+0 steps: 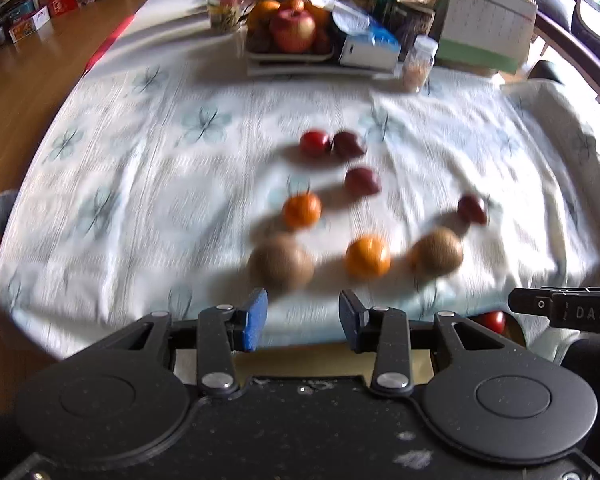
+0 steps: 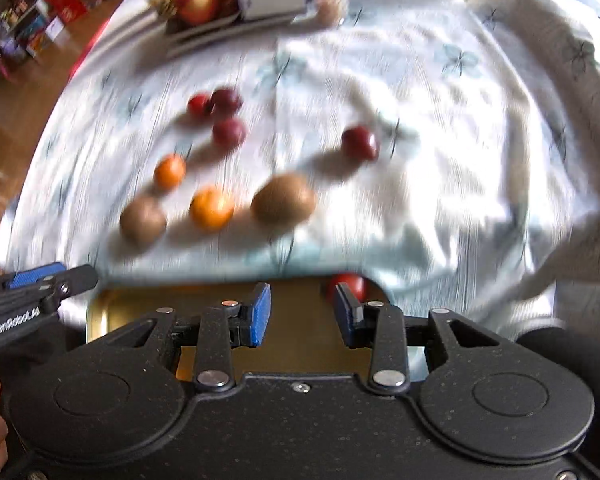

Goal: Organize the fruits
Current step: 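Grasp a second mandarin with the left gripper while the right gripper grasps a plum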

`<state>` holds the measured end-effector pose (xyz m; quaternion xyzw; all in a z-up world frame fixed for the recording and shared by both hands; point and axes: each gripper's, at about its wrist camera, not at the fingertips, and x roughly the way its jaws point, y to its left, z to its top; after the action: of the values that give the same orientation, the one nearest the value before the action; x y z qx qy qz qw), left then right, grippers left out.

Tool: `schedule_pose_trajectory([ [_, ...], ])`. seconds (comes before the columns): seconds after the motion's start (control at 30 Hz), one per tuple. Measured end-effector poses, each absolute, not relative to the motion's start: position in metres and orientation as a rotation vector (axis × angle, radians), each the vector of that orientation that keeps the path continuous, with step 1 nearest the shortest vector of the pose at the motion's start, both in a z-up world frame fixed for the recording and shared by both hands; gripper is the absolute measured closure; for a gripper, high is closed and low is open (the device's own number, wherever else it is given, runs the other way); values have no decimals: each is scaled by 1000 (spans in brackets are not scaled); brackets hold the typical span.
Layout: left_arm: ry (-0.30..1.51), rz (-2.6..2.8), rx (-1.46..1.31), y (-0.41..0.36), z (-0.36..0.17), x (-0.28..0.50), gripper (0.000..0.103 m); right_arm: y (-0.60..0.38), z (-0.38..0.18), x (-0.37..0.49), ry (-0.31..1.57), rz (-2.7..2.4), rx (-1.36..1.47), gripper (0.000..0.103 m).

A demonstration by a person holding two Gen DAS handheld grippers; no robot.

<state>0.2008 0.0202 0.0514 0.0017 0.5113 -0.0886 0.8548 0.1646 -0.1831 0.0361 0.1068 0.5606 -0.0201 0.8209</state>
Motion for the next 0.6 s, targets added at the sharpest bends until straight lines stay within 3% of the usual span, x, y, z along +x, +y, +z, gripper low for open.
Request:
schedule_pose_trajectory([
  [0.6, 1126, -187, 32, -7, 7, 323, 63, -219, 9, 290, 1215, -189, 298, 57],
])
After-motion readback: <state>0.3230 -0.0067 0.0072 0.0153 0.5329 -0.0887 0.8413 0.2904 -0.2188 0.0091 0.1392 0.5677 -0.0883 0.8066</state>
